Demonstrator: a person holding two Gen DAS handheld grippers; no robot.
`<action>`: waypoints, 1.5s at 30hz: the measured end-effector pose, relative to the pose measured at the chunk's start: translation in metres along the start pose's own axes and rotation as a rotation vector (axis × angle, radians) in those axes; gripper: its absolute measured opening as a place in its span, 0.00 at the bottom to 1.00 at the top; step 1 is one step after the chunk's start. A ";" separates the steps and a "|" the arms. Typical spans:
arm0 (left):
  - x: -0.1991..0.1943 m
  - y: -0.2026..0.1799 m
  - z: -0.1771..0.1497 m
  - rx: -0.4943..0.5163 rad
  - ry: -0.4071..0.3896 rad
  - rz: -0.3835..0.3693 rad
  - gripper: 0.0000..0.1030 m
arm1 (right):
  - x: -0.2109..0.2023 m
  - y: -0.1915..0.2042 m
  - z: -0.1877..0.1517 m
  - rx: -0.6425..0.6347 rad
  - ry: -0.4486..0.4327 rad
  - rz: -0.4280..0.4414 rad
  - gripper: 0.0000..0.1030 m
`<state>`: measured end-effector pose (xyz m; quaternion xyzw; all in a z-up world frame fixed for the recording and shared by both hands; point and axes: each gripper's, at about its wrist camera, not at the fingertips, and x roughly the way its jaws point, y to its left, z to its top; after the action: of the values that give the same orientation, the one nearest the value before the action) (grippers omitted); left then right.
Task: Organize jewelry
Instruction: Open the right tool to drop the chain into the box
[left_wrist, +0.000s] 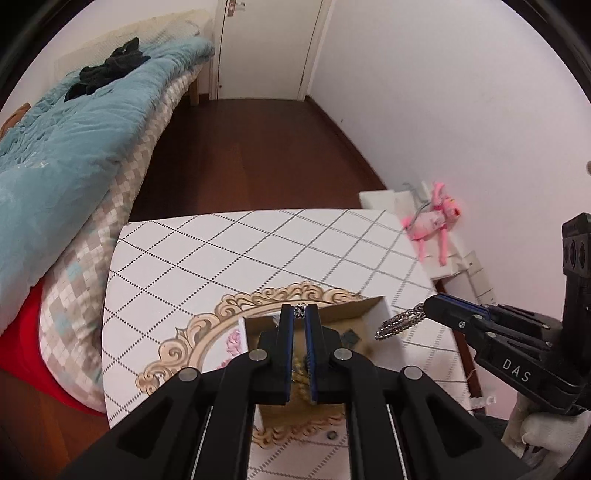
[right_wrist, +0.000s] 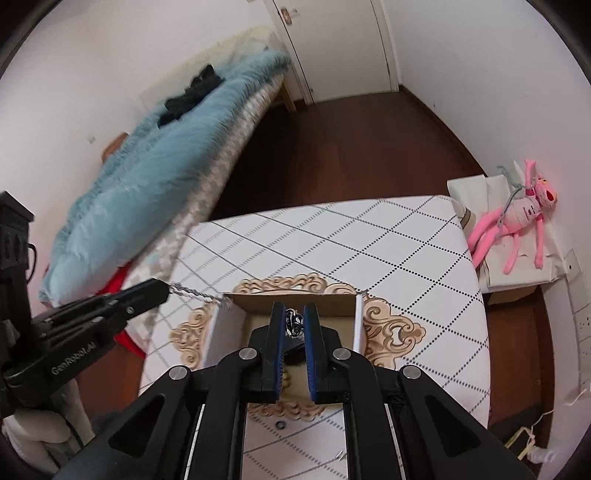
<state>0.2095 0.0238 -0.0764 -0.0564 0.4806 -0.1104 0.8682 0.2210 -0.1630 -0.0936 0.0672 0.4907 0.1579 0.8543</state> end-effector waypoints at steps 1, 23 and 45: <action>0.006 0.001 0.002 0.000 0.015 -0.001 0.04 | 0.007 -0.002 0.001 -0.001 0.010 -0.009 0.10; 0.047 0.027 -0.029 -0.102 0.165 0.181 0.72 | 0.060 -0.020 -0.027 -0.053 0.231 -0.171 0.50; 0.033 0.016 -0.086 -0.110 0.098 0.303 1.00 | 0.046 -0.020 -0.071 -0.019 0.140 -0.335 1.00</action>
<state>0.1555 0.0324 -0.1524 -0.0252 0.5307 0.0453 0.8460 0.1855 -0.1697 -0.1725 -0.0347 0.5517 0.0222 0.8330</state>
